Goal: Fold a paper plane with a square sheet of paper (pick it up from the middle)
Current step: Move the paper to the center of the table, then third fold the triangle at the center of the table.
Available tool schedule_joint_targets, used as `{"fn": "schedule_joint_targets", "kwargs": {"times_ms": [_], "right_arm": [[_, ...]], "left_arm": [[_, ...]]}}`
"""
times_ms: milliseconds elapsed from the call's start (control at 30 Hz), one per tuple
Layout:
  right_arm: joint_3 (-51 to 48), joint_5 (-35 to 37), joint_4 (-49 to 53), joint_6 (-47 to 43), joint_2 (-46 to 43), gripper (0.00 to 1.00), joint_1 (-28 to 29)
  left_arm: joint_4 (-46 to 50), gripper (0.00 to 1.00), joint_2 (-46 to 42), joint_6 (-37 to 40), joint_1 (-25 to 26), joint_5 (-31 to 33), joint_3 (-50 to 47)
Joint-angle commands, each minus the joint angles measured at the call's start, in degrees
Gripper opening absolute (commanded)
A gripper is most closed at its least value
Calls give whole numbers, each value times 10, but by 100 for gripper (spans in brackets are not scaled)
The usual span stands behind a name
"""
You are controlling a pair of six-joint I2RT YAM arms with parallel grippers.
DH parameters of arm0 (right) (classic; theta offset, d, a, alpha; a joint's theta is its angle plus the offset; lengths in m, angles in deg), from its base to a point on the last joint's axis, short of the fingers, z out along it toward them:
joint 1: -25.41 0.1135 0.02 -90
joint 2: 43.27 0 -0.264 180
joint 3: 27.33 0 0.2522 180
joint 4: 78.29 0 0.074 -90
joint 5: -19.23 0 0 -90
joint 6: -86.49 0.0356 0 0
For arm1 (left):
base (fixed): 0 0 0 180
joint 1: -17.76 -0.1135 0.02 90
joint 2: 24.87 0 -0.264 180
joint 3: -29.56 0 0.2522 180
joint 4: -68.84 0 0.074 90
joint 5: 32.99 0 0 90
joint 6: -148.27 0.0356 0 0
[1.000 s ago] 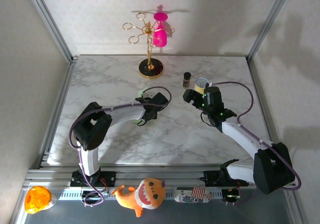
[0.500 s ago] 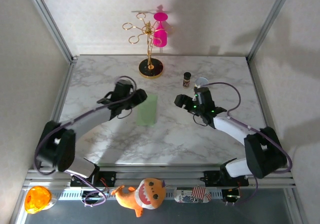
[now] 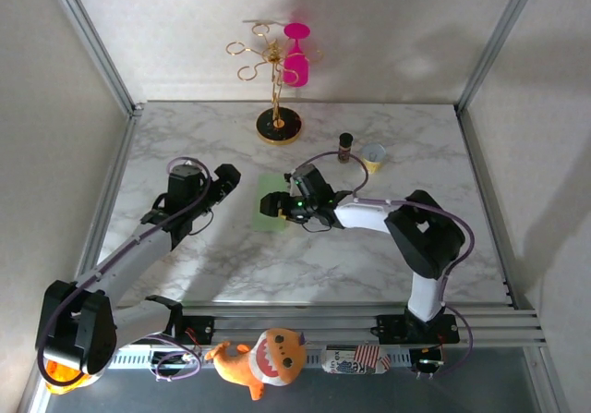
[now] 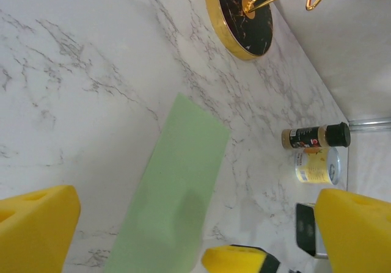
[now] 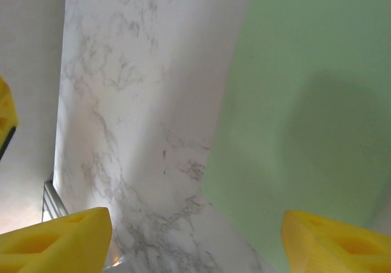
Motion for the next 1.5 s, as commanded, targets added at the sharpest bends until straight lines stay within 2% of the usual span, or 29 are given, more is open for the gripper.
{"fn": "schedule_joint_targets", "kwargs": {"times_ms": [0,333,667,733,833,967,1100,1267,1467], "right_arm": [[24,-33,5,2,24,73,3],[26,-1,113,-75,42,73,-2],[-68,30,213,-228,-62,72,-83],[-54,14,225,-213,-74,72,-87],[-56,7,188,-148,-111,72,-87],[-98,44,118,-29,-151,72,-87],[-156,50,42,43,-166,70,-87],[-166,38,32,48,-144,70,-87],[-153,50,48,28,-136,69,-88]], "left_arm": [[-8,99,-4,2,-9,-4,-6],[-30,99,27,-5,-9,-29,-14],[-63,99,74,-9,-6,-84,-20],[-75,99,84,-17,-1,-95,-23],[-93,99,98,-33,15,-113,-28],[-108,100,113,-55,49,-121,-34],[-122,99,131,-74,78,-121,-37],[-156,98,172,-103,110,-142,-32],[-179,88,217,-133,140,-167,-25]]}}
